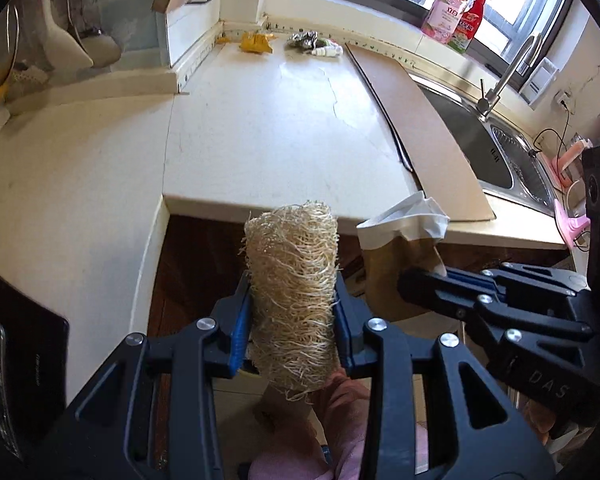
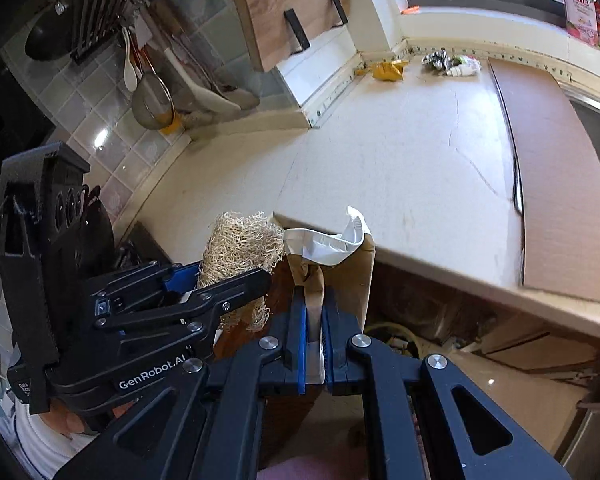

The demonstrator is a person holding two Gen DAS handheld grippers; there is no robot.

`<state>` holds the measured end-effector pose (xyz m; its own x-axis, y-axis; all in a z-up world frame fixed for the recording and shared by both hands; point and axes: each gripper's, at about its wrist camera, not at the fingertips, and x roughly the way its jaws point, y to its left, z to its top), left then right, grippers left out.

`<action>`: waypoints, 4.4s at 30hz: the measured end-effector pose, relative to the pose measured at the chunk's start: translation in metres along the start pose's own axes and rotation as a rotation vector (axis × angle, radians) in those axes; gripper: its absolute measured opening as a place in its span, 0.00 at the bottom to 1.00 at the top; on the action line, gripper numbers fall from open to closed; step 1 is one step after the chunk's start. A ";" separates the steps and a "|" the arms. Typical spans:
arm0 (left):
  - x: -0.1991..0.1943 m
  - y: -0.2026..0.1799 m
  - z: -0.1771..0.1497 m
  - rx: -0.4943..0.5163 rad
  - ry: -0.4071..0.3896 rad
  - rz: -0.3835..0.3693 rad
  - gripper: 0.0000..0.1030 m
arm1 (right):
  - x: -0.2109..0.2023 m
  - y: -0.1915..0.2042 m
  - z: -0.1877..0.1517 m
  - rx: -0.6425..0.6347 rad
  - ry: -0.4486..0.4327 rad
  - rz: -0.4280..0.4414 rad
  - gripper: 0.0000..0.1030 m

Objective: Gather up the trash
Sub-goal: 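Carry the sponge and paper bag down over the black bin and open both tools, then raise both tools from the bin and reach toward the snack packet and foil, then grasp the yellow snack packet with the left tool while the right tool grasps the crumpled foil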

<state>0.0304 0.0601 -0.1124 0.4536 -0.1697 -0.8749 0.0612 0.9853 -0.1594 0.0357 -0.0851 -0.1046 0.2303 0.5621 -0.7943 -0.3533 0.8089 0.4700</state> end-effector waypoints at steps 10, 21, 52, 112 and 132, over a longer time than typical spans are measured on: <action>0.078 0.022 -0.073 -0.085 0.131 -0.015 0.32 | 0.072 -0.013 -0.073 0.037 0.171 -0.068 0.06; 0.216 0.064 -0.150 -0.188 0.252 0.040 0.33 | 0.201 -0.077 -0.136 0.093 0.321 -0.102 0.06; 0.329 0.105 -0.187 -0.181 0.307 0.167 0.77 | 0.342 -0.129 -0.159 0.022 0.404 -0.055 0.36; 0.071 -0.100 0.339 0.125 -0.199 0.244 0.77 | -0.061 -0.203 0.350 0.041 -0.126 -0.096 0.46; 0.289 0.008 0.448 0.032 -0.002 0.431 0.77 | 0.204 -0.297 0.498 0.304 0.173 0.052 0.46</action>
<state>0.5608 0.0275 -0.1619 0.4458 0.2579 -0.8572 -0.1069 0.9661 0.2351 0.6394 -0.1252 -0.2142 0.0529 0.5877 -0.8073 -0.0686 0.8087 0.5842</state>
